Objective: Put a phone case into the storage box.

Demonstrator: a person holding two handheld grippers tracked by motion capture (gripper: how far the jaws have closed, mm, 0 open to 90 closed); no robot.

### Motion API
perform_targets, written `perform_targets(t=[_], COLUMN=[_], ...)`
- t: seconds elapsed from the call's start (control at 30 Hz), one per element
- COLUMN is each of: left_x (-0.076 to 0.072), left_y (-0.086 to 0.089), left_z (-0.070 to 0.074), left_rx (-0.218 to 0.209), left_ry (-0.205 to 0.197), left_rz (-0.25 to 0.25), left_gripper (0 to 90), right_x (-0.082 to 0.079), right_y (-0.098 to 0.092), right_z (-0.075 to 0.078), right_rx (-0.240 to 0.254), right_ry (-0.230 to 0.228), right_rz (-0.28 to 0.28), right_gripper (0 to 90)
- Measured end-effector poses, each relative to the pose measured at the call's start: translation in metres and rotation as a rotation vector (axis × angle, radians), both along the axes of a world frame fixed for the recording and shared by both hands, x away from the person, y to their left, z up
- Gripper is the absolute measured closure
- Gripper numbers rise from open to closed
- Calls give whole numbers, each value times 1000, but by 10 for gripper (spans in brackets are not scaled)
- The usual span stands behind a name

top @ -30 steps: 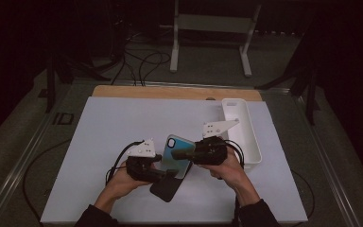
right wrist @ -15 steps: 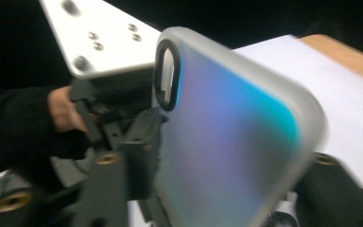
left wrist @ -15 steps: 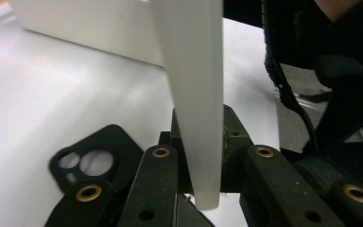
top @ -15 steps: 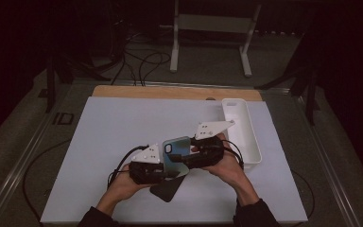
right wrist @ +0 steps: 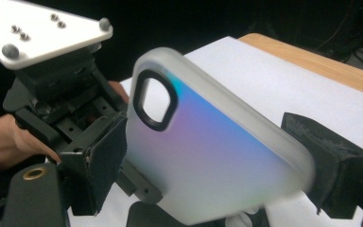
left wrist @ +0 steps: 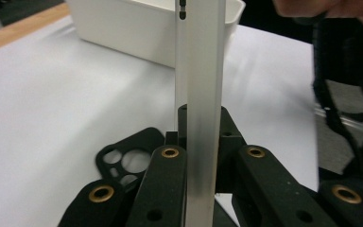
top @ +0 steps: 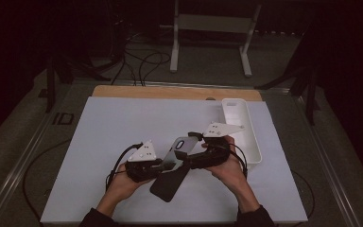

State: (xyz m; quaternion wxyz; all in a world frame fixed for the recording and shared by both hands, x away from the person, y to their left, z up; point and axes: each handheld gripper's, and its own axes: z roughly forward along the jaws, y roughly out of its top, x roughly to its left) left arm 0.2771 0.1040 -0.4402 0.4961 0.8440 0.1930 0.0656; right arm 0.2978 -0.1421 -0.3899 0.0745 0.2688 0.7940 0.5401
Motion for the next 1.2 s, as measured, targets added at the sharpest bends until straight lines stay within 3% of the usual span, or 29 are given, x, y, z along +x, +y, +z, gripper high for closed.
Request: perform_targets(t=[0.1, 0.27, 0.43, 0.57, 0.7, 0.93, 1.2], left_x=[-1, -1, 0, 1, 0, 0, 0], left_y=[1, 2, 2, -2, -6, -10, -11], left_z=[1, 2, 1, -2, -4, -8, -9], left_rx=[-14, -32, -40, -25, -5, -2, -13], left_ry=[-13, -36, -37, -29, -31, -11, -13], left_rz=[33, 80, 116, 119, 138, 173, 206], left_gripper=[864, 863, 863, 863, 863, 862, 861], right_x=[-1, -2, -4, -6, -5, -3, 2], right_y=[-5, -10, -6, 4, 13, 22, 32], right_z=[-1, -4, -7, -7, -5, -5, -6], right_rx=[20, 72, 116, 117, 107, 132, 113], right_ry=[6, 61, 111, 110, 104, 112, 90], right_rz=[-46, -132, -152, -153, -195, -231, -264], right_gripper=[155, 151, 167, 182, 177, 163, 155])
